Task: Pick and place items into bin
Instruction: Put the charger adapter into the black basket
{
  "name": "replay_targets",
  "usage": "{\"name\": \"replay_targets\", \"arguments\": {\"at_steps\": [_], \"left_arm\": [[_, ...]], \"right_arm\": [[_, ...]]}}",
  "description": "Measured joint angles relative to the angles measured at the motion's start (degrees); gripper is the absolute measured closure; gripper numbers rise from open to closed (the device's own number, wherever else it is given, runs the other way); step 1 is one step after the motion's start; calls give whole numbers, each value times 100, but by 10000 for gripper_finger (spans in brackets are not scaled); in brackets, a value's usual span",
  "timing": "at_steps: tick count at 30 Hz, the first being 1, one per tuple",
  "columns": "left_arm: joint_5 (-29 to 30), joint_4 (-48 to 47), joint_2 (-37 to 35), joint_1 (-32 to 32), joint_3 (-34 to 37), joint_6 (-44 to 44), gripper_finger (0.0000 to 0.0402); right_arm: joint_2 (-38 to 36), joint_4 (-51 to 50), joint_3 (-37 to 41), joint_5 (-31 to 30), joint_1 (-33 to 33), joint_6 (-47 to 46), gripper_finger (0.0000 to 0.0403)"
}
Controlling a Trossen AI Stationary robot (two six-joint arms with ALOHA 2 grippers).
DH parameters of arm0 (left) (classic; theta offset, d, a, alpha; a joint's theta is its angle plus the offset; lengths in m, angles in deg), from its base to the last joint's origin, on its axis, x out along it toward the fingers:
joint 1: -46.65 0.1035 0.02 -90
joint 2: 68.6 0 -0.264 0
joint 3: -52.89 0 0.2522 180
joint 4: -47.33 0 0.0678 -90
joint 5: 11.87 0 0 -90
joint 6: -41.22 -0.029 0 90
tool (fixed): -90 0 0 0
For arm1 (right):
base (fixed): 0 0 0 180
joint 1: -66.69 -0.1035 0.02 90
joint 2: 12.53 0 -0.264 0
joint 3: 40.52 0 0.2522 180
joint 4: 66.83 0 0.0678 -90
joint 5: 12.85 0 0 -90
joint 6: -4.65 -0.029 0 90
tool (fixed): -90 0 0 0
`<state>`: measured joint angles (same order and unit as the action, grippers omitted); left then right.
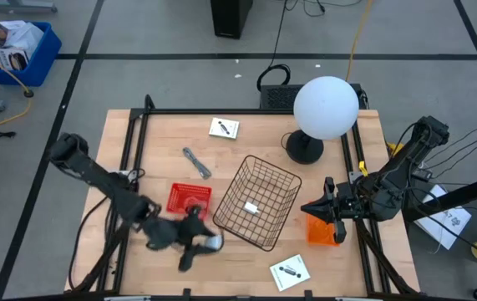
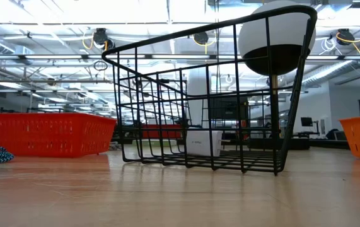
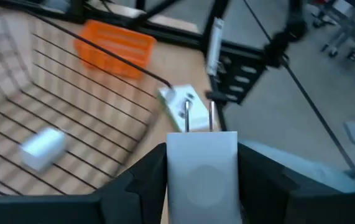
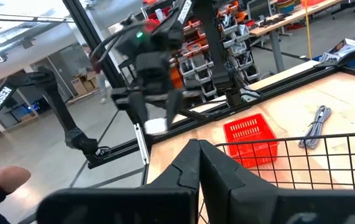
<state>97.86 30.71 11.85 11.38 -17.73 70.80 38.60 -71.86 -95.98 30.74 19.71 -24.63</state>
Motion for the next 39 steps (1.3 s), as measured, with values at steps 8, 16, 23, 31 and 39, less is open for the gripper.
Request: {"name": "replay_targets", "arguments": {"at_steps": [8, 16, 23, 31, 39], "left_arm": [[-1029, 265, -58, 1453, 0, -551, 246], [-2012, 359, 116, 2677, -82, -531, 234], [-2423, -663, 1215, 2969, -1269, -920, 247], [-2463, -2892, 2876, 3185, -3117, -1305, 215], [-2914, -3527, 3619, 3359, -3681, -1190, 282]], "right_arm": [[0, 1, 0, 0, 0, 0, 403], [0, 1, 0, 0, 0, 14, 403], [0, -5, 2, 0, 0, 9, 403], [176, -1, 2, -2, 2, 6, 403], [254, 2, 2, 4, 2, -44, 403]]}}
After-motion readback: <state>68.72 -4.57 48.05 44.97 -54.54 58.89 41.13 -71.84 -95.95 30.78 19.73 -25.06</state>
